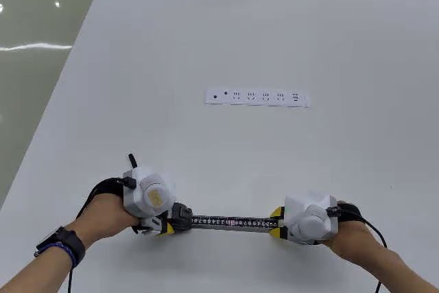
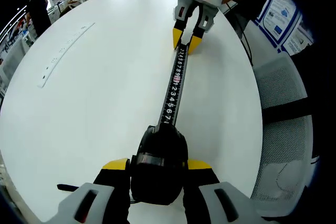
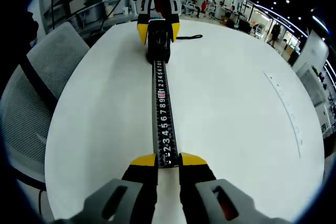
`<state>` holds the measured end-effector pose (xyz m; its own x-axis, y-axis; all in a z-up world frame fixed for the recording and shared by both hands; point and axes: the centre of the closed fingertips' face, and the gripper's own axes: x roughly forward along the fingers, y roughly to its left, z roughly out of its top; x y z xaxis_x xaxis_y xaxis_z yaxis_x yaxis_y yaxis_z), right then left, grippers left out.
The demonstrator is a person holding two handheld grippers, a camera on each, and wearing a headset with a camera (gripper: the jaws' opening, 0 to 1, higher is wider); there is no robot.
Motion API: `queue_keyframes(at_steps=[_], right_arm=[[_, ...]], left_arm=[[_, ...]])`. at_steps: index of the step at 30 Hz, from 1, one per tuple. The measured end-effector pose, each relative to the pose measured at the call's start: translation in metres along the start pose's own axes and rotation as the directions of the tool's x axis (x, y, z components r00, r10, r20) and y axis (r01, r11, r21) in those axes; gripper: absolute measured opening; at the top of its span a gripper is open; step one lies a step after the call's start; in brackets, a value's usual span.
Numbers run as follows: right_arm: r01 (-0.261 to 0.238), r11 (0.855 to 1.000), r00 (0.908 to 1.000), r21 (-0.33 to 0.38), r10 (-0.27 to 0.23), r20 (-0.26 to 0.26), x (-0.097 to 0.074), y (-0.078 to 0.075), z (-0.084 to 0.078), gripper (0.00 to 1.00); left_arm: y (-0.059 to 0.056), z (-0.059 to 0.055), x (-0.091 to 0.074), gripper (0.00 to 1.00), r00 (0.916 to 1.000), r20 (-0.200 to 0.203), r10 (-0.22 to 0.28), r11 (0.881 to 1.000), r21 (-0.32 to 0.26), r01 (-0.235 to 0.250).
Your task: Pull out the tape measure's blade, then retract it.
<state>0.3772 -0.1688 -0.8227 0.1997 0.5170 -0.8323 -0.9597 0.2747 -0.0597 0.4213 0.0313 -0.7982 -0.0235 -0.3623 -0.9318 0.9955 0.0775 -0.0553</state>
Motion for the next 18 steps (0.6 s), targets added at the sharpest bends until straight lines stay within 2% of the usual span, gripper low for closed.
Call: queue_keyframes(at_steps=[18], right_arm=[[0.005,1.000,0.9999,0.014,-0.005,-0.010,-0.012,-0.002,-0.017,0.14]], left_arm=[[-0.001,0.000,0.000,0.36,0.9999,-0.012,-0.002,1.000,0.001,0.002]])
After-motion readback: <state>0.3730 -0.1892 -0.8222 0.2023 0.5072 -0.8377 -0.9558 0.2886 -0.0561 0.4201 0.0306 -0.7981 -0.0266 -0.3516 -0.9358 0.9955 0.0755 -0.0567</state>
